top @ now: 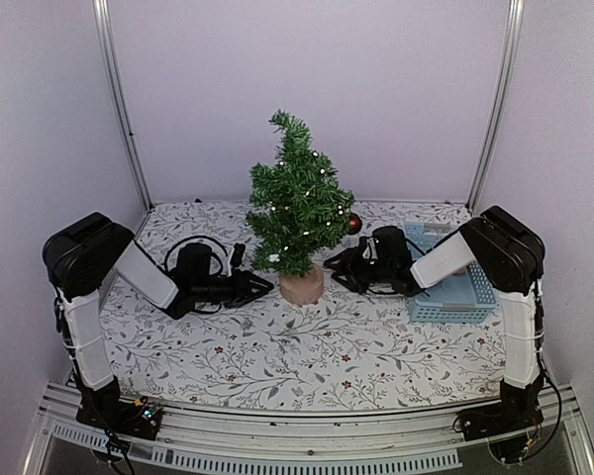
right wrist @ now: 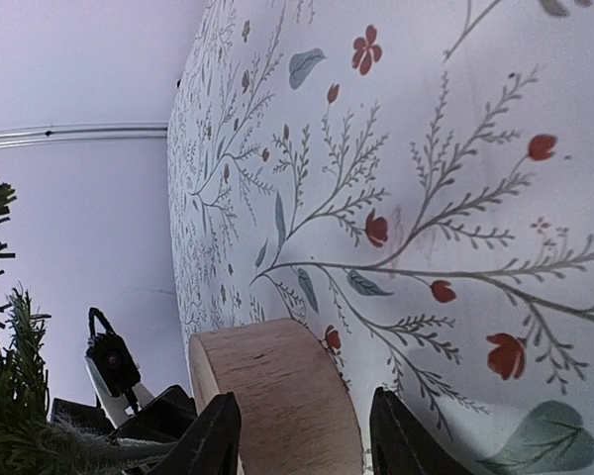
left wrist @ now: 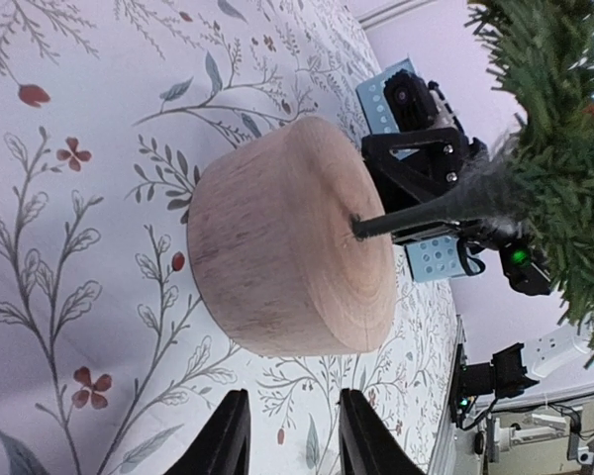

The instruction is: Decorate the small christmas tree

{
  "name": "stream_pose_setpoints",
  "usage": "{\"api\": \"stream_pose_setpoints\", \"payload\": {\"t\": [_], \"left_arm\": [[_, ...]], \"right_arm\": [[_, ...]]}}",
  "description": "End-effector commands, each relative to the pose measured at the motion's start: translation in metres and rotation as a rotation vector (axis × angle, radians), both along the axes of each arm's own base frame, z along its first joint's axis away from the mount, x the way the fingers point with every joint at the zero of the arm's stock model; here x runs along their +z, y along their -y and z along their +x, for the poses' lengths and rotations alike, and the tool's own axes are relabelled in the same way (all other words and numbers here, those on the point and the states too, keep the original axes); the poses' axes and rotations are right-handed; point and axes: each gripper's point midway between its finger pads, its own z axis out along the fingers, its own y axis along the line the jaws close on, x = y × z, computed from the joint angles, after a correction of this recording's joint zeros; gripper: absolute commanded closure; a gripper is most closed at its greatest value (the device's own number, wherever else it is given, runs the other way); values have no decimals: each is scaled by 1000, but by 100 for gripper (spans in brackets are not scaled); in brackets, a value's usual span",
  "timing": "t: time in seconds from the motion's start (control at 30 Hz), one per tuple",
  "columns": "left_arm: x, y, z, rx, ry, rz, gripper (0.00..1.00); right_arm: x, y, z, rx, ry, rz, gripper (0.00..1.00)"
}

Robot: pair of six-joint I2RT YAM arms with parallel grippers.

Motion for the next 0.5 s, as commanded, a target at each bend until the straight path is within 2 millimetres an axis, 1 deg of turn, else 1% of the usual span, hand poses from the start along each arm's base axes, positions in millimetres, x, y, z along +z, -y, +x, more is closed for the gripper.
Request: {"api": "stream_pose_setpoints", "payload": {"t": [0.0, 0.03, 0.13, 0.23, 0.4, 0.47], "left_arm": [[17, -13, 15, 57, 76, 13, 66], [18, -18, 20, 70, 84, 18, 65], [20, -23, 32, 75, 95, 14, 64], [25, -19, 48, 44, 130, 23, 61], [26, -4, 69, -17, 158, 29, 61], [20, 1, 73, -27, 144, 24, 61]], "right_arm": [[18, 19, 5, -42, 34, -31, 52], [21, 20, 4, -41, 39, -31, 52], [23, 20, -3, -26, 35, -27, 52], [25, 16, -10, -3, 35, -19, 55], [28, -7, -28, 71, 36, 8, 57], [25, -16, -37, 91, 24, 15, 58]]}}
